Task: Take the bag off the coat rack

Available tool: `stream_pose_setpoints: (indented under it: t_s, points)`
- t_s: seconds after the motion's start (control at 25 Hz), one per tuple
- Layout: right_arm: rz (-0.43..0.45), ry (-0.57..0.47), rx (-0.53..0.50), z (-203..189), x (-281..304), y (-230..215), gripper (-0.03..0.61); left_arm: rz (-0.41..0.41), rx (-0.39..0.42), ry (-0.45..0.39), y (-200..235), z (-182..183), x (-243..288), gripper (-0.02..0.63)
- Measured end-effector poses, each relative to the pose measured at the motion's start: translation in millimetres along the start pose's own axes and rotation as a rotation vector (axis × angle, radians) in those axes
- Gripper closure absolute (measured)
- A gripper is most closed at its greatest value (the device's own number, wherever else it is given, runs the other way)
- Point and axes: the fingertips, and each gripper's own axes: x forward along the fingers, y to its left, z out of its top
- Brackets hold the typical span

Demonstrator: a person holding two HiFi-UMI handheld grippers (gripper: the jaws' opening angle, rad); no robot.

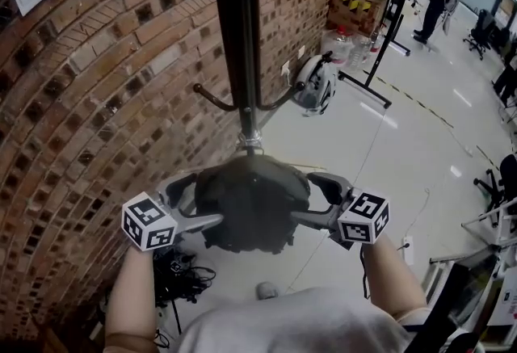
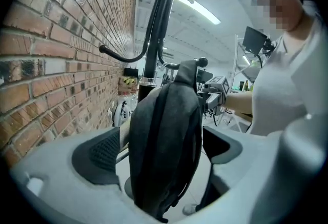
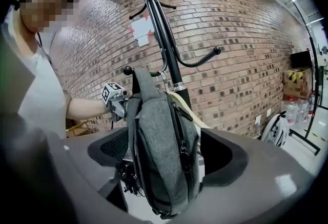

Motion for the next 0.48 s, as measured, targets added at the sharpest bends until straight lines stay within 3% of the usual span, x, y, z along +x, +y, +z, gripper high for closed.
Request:
stream_pose_setpoints:
  t_s: [0.32,0.48]
  points:
    - [0.016,0.004,0.014,-11,13,-4,0.150,-0.095,-0.063,-0.021,-5,-6,16,0.114]
    - [0.003,-0.011,0.011,-9,14,-7,0.163,-0.100,-0.071,-0.028,-4,-6,15,0.189]
